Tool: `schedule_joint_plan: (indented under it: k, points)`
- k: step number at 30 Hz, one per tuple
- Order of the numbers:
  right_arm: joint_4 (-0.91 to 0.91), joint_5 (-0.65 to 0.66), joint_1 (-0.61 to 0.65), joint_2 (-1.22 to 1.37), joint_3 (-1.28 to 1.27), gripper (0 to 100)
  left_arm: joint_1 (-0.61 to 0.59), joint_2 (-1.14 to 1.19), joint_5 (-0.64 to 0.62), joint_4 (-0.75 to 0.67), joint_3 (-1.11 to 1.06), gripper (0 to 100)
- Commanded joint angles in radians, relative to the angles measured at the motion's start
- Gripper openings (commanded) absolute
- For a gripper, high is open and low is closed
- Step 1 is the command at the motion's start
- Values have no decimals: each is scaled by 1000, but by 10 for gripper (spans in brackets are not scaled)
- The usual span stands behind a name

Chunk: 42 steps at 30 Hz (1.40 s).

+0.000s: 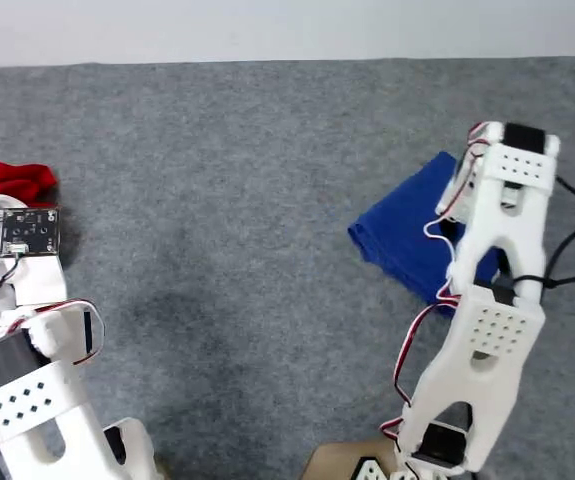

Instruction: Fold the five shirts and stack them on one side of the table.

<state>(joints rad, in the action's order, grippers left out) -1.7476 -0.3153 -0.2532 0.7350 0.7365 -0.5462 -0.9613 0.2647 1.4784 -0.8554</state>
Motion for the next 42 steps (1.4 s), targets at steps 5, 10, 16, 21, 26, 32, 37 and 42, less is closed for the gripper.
schedule_joint_plan:
  k: [5, 10, 16, 21, 26, 32, 37, 42]
  points:
    - [65, 37, -35, 1, 44, 339, 9, -2, 6, -17, -19, 7]
    - [148, 37, -45, 41, 43, 339, 9, -3, 6, -17, -19, 7]
    - [191, 37, -44, 160, 46, 339, 9, -3, 6, -15, -18, 7]
    - [203, 37, -41, 220, 48, 336, 9, -3, 6, -15, -18, 7]
    - [185, 37, -36, 222, 48, 322, 9, -3, 6, -15, -19, 7]
    - [186, 46, -36, 222, 48, 157, 9, -3, 6, -15, -19, 7]
    - [183, 97, -42, 222, 48, 49, 9, -3, 6, -15, -18, 7]
    - [61, 186, -54, 222, 140, 9, 9, -3, 6, -15, -19, 7]
